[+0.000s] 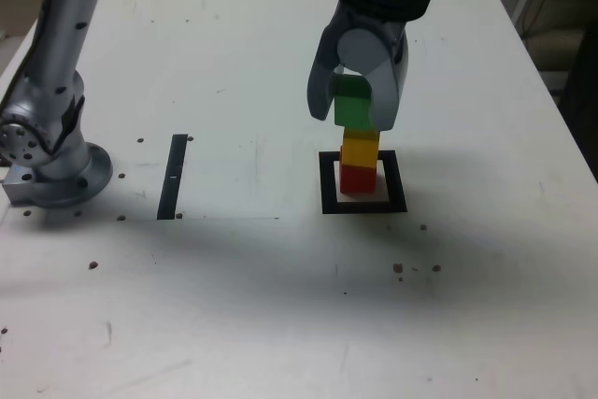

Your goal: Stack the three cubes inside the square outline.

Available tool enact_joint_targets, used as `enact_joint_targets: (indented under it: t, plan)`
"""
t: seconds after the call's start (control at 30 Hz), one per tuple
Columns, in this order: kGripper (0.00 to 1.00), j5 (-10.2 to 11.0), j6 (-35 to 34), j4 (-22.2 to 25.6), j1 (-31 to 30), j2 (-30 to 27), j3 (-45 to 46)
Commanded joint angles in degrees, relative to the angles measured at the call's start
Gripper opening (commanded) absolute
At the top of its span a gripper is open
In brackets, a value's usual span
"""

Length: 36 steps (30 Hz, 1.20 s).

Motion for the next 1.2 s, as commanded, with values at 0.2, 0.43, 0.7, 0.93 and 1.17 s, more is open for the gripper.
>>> enact_joint_targets:
  t: [0.2,0.43,0.7,0.93,1.17]
  plan:
    - [0.28,-0.01,-0.06,-0.19,0.23,0.95,-0.11]
    - [0.28,0.0,-0.06,-0.41,0.3,1.36,0.03]
    - [0.86,0.08,0.13,-1.01,0.48,1.36,0.79]
    - [1.0,0.07,0.2,-1.22,0.49,1.24,0.84]
    - [1.0,0.11,0.2,-1.22,0.49,0.65,0.7]
